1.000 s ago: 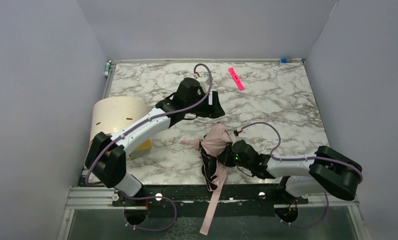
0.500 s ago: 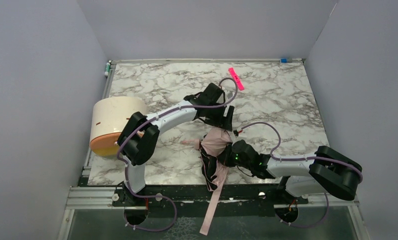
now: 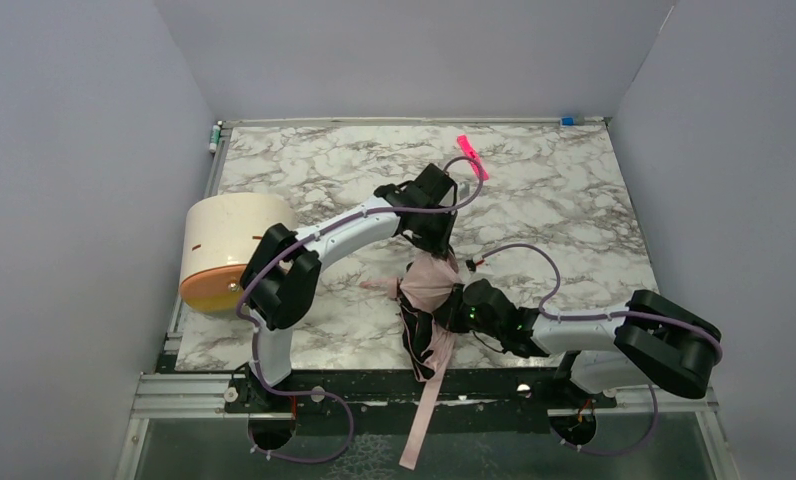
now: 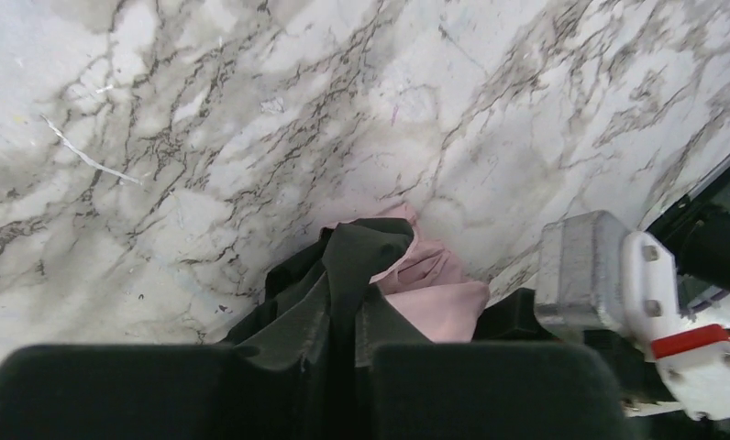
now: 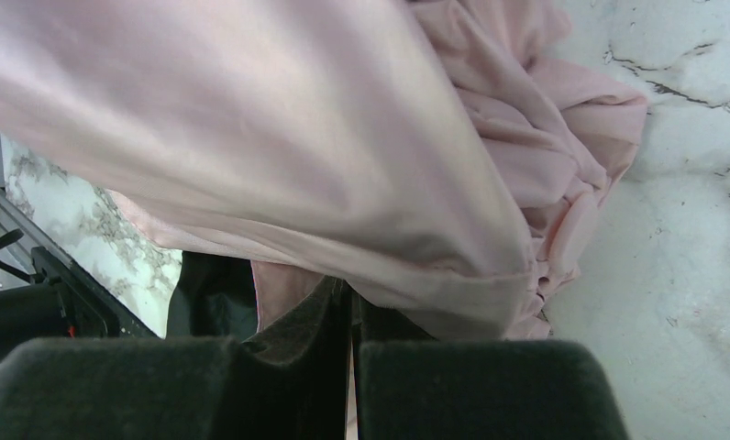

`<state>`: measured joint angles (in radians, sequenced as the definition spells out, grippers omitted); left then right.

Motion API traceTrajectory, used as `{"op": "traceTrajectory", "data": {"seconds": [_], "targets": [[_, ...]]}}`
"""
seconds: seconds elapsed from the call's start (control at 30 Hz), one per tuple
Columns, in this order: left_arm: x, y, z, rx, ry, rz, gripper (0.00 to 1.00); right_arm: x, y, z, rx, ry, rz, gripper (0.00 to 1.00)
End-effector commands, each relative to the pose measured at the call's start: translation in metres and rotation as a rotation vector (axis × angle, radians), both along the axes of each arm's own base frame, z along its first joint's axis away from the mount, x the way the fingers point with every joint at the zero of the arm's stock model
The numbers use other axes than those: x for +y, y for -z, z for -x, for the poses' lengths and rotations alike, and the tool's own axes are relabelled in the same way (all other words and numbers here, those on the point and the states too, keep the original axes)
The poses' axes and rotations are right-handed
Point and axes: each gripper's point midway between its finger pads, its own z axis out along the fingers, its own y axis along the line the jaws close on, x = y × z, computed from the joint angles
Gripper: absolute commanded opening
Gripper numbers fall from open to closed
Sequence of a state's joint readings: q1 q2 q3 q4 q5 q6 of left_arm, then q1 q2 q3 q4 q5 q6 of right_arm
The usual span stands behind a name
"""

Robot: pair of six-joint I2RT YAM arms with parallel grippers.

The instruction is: Put away the umbrella

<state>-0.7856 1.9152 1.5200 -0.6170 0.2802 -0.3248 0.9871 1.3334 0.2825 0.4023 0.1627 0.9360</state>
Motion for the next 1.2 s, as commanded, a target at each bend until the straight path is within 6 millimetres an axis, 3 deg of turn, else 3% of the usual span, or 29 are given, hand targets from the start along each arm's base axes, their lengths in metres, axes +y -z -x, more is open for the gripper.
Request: {"op": "traceTrajectory", "data": {"seconds": [0.0,0.3,0.53,0.67,0.97,1.17], "targets": [[0.003,-0.055,-0.038,-0.197,-0.098,0.023,0.02,-0.052,0.057,0.029,0.137,0.007,0.242,0.09],[0.020,-0.108,-0.064,-0.369,-0.264,0.090,0.00,-0.054,0.058,0.030,0.141,0.010,0.243,0.09],[0.030,-0.119,-0.062,-0.405,-0.280,0.109,0.01,-0.054,0.058,0.030,0.142,0.008,0.243,0.09],[0.037,-0.124,-0.062,-0.411,-0.310,0.110,0.07,-0.053,0.058,0.030,0.142,0.005,0.245,0.09],[0.052,-0.166,-0.079,-0.481,-0.399,0.166,0.06,-0.052,0.058,0.030,0.144,0.004,0.245,0.09],[0.060,-0.189,-0.086,-0.521,-0.437,0.200,0.00,-0.052,0.058,0.030,0.145,0.001,0.248,0.09]]}}
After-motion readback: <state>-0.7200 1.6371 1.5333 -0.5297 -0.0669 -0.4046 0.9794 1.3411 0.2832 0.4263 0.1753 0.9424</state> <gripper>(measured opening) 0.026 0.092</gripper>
